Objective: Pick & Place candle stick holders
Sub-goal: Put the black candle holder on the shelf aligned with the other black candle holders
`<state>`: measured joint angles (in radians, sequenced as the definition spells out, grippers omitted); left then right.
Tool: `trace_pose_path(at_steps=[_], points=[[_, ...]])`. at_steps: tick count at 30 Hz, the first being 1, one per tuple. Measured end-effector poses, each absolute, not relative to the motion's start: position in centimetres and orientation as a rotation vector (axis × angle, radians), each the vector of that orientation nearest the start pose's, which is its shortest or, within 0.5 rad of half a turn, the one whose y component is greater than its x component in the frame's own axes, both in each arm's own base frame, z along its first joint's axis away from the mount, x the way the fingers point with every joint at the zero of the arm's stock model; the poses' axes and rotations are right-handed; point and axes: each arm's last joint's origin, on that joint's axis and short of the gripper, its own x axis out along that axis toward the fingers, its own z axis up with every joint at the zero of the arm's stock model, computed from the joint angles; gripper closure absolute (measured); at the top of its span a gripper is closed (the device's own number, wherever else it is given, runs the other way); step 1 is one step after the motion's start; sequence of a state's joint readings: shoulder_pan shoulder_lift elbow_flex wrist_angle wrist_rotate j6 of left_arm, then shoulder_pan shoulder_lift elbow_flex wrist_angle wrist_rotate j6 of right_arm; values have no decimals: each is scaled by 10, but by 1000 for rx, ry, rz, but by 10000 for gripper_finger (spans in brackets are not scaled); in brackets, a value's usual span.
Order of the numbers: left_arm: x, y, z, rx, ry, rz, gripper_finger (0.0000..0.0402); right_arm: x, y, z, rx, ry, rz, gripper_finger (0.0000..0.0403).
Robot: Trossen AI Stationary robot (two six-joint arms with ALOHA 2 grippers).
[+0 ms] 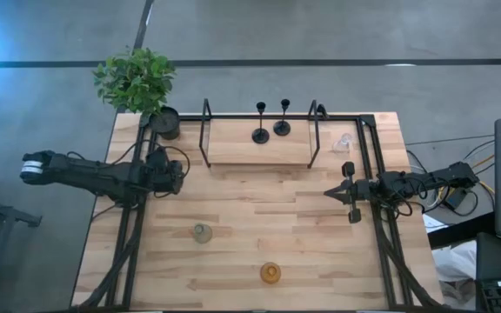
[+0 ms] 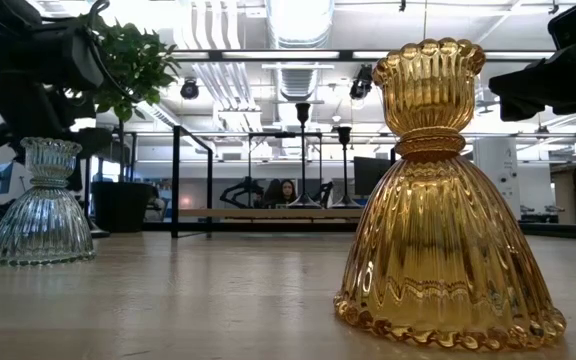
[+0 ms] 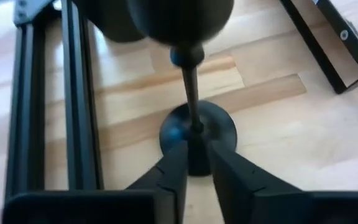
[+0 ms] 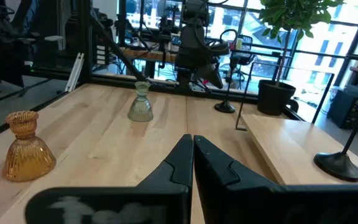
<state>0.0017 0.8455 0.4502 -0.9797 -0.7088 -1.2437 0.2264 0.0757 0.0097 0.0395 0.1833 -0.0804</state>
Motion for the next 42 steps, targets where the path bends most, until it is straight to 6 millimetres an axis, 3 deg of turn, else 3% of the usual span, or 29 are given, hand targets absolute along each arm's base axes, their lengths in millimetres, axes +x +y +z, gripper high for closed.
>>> trace_pose_path(at_steps=[5,11,19,24,32,42], points=[[115,18,181,-601,718,1228,270,100,18,165,-87,24,43,394],[122,17,204,-578,712,1130,214,100,18,165,-86,24,44,394],[124,16,229,-563,719,990,179,100,18,165,-87,24,44,394],[123,16,227,-522,719,1008,177,100,18,165,-85,24,44,394],[115,19,200,-447,734,1116,179,100,18,165,-86,24,44,394],[111,22,186,-351,645,1220,179,100,18,165,-87,24,43,394]])
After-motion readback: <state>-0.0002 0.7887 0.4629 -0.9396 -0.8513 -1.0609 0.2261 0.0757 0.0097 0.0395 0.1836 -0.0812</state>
